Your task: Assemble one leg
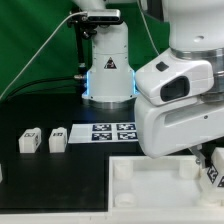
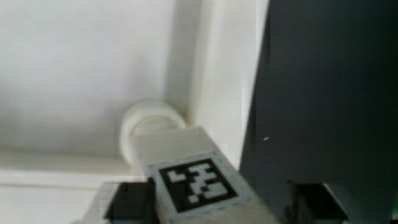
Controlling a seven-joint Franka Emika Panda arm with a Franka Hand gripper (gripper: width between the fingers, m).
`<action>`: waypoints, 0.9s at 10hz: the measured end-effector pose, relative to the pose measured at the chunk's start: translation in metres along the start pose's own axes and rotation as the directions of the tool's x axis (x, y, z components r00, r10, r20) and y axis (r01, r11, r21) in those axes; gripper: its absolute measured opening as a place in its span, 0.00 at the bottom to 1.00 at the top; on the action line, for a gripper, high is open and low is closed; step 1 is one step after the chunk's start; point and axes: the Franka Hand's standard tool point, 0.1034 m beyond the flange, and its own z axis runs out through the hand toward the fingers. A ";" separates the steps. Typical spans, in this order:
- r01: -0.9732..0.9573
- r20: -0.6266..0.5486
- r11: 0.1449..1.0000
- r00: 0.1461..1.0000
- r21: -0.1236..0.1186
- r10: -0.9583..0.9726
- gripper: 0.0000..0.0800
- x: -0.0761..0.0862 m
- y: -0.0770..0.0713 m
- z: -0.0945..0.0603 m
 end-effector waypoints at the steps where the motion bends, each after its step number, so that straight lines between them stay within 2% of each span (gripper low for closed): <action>1: -0.001 -0.001 1.000 1.000 -0.001 0.001 0.44 0.000 0.001 0.000; 6: -0.057 -0.017 0.998 0.998 -0.001 0.057 0.42 0.002 0.004 -0.001; 7: -0.191 -0.066 0.981 0.979 0.015 0.192 0.42 0.003 0.006 -0.001; 9: -0.441 -0.124 0.895 0.886 0.066 0.446 0.42 0.000 0.007 0.000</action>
Offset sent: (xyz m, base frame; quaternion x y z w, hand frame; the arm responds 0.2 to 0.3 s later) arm 0.0000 0.0000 0.0000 0.0000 0.0000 0.0899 0.9960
